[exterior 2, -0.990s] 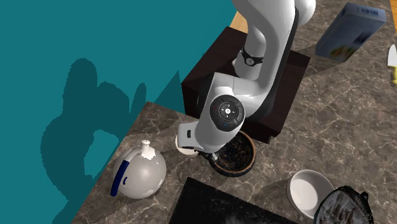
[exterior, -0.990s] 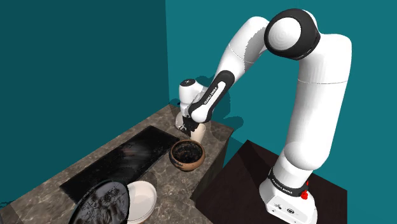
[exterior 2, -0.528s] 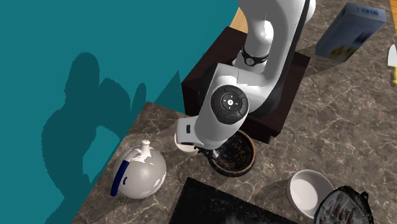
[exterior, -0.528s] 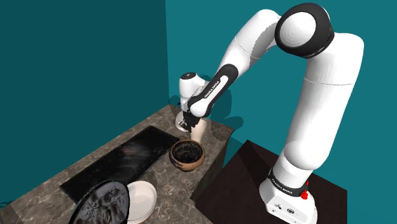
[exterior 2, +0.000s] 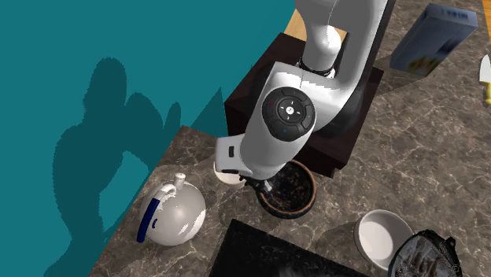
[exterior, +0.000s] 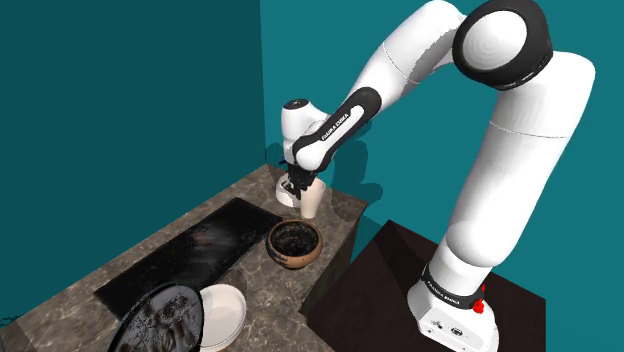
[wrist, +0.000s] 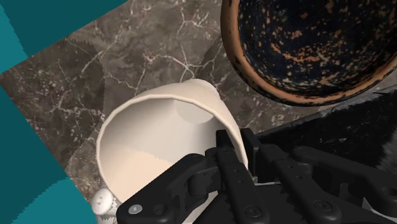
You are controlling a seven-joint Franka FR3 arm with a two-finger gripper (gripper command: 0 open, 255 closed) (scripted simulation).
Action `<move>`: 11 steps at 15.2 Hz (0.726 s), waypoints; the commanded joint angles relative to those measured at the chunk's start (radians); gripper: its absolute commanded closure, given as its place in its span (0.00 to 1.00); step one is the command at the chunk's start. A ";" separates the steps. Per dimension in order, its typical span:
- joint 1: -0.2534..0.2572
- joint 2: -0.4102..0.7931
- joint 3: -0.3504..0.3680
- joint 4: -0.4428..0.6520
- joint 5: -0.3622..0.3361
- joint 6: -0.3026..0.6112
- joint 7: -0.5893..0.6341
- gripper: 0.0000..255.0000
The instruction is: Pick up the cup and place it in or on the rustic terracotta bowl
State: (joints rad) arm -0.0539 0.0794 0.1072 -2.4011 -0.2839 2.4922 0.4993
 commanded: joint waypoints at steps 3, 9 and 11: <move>0.000 -0.050 0.005 0.008 0.027 -0.055 -0.026 1.00; 0.003 -0.108 0.007 0.031 0.058 -0.134 -0.057 1.00; 0.004 -0.126 0.008 0.041 0.067 -0.161 -0.066 1.00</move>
State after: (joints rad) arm -0.0509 -0.0372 0.1143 -2.3646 -0.2218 2.3454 0.4381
